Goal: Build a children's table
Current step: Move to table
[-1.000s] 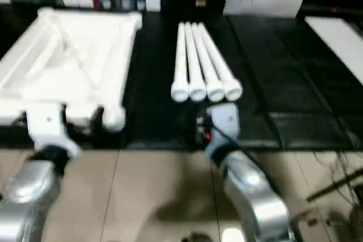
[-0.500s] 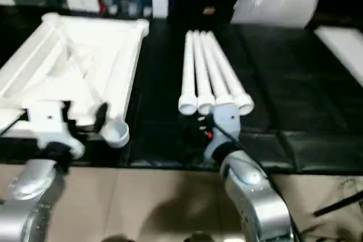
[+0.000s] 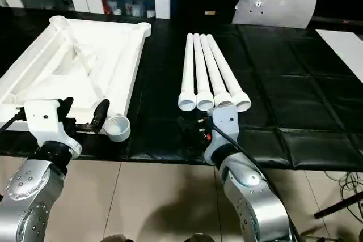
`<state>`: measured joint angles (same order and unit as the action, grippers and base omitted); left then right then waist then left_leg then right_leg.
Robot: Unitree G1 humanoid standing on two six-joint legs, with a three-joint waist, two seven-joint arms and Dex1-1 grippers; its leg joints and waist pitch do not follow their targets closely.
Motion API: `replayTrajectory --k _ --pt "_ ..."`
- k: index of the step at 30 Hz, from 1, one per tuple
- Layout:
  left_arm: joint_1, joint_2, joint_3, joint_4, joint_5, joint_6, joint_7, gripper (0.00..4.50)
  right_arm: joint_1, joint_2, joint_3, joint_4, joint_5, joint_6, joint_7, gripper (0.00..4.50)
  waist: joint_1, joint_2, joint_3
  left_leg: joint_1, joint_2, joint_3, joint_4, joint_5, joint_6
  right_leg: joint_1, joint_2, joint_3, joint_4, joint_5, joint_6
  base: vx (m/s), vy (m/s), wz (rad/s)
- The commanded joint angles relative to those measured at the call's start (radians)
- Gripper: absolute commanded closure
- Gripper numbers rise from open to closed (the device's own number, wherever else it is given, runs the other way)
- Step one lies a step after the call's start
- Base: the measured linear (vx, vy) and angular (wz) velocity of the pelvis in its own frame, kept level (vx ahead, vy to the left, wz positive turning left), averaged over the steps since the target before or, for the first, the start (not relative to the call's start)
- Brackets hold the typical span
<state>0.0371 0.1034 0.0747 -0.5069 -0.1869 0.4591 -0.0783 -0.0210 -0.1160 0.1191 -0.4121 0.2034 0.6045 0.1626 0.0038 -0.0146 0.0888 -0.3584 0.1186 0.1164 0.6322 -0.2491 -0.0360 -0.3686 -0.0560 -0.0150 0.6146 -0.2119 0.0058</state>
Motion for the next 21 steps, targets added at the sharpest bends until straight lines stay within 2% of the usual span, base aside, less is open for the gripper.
replayTrajectory --k 1,3,4,6,9,10,11,14,17,18,19,20,21 --pt "0.002 -0.003 0.009 -0.010 -0.016 -0.005 -0.005 0.27 0.007 -0.002 0.000 -0.011 0.002 0.001 0.004 0.00 0.002 0.008 -0.050 -0.007 0.085 -0.030 -0.098 -0.107 -0.009 0.032 -0.081 0.047 -0.065 -0.078 -0.185 0.000 0.000 0.00" --pt "0.002 -0.005 0.009 -0.013 -0.027 -0.003 -0.015 0.27 0.008 -0.001 0.002 -0.012 0.001 0.001 0.004 0.00 0.003 0.009 -0.057 -0.008 0.084 -0.027 -0.091 -0.027 0.005 0.037 -0.080 0.044 -0.056 0.028 -0.203 0.026 -0.001 0.00" --pt "0.000 -0.006 0.010 -0.014 -0.029 -0.001 -0.015 0.27 0.008 -0.001 0.003 -0.011 0.001 0.002 0.004 0.00 0.005 0.010 -0.063 -0.009 0.082 -0.025 -0.083 0.066 0.026 0.040 -0.078 0.042 -0.046 0.144 -0.219 0.000 0.000 0.00" --pt "0.002 -0.008 0.009 -0.016 -0.028 0.000 -0.013 0.27 0.009 -0.001 0.003 -0.012 0.001 0.001 0.005 0.00 0.006 0.008 -0.061 -0.010 0.081 -0.023 -0.082 0.086 0.039 0.040 -0.077 0.040 -0.044 0.186 -0.236 0.000 0.000 0.00" --pt "0.005 -0.009 0.007 -0.017 -0.025 0.002 -0.007 0.27 0.010 0.000 0.004 -0.013 0.001 0.002 0.005 0.00 0.005 0.009 -0.053 -0.009 0.086 -0.022 -0.091 -0.015 0.037 0.039 -0.080 0.041 -0.052 0.079 -0.244 0.000 0.000 0.00" --pt "0.005 -0.008 0.006 -0.013 -0.010 0.007 0.007 0.27 0.009 -0.001 0.004 -0.013 0.001 0.002 0.006 0.00 0.004 0.009 -0.049 -0.008 0.088 -0.023 -0.095 -0.075 0.028 0.036 -0.081 0.043 -0.059 -0.001 -0.238 0.000 0.000 0.00" --pt "0.005 -0.006 0.005 -0.011 -0.002 0.010 0.013 0.11 0.008 -0.001 0.004 -0.013 0.001 0.002 0.007 0.00 0.003 0.009 -0.048 -0.007 0.089 -0.023 -0.097 -0.091 0.025 0.035 -0.081 0.043 -0.061 -0.026 -0.233 0.000 0.000 0.00" --pt "0.005 0.010 -0.005 -0.007 -0.016 -0.006 -0.020 0.11 0.007 0.000 0.004 -0.013 0.002 0.002 0.006 0.00 0.003 0.009 -0.046 -0.006 0.089 -0.023 -0.100 -0.139 0.004 0.030 -0.081 0.045 -0.067 -0.113 -0.209 0.000 0.000 0.00" --pt "0.011 0.040 -0.017 -0.008 -0.067 -0.013 -0.103 0.11 0.006 0.001 0.005 -0.011 0.003 0.001 0.007 0.00 0.004 0.009 -0.047 -0.008 0.087 -0.023 -0.101 -0.125 -0.001 0.028 -0.080 0.045 -0.065 -0.103 -0.200 0.000 0.000 0.00" --pt "0.022 0.068 -0.023 -0.009 -0.113 -0.030 -0.183 0.11 0.006 0.000 0.004 -0.011 0.005 0.000 0.009 0.00 0.005 0.007 -0.049 -0.007 0.086 -0.022 -0.100 -0.115 -0.002 0.027 -0.080 0.046 -0.064 -0.091 -0.199 0.000 0.000 0.00" --pt "0.022 0.068 -0.023 -0.009 -0.113 -0.030 -0.183 0.11 0.006 0.000 0.004 -0.011 0.005 0.000 0.009 0.00 0.006 0.009 -0.050 -0.008 0.086 -0.022 -0.100 -0.097 -0.002 0.027 -0.079 0.045 -0.061 -0.070 -0.200 0.000 0.000 0.00" --pt "0.026 0.081 -0.026 -0.008 -0.134 -0.038 -0.222 0.11 0.005 0.001 0.004 -0.011 0.006 0.001 0.010 0.00 0.005 0.006 -0.050 -0.008 0.086 -0.022 -0.100 -0.089 -0.001 0.026 -0.079 0.045 -0.061 -0.059 -0.200 0.000 0.000 0.00" --pt "0.033 0.102 -0.036 -0.005 -0.148 -0.052 -0.270 0.11 0.004 0.001 0.003 -0.009 0.007 0.000 0.011 0.00 0.005 0.006 -0.051 -0.008 0.086 -0.021 -0.100 -0.083 0.000 0.026 -0.078 0.044 -0.059 -0.047 -0.202 0.000 0.000 0.00"
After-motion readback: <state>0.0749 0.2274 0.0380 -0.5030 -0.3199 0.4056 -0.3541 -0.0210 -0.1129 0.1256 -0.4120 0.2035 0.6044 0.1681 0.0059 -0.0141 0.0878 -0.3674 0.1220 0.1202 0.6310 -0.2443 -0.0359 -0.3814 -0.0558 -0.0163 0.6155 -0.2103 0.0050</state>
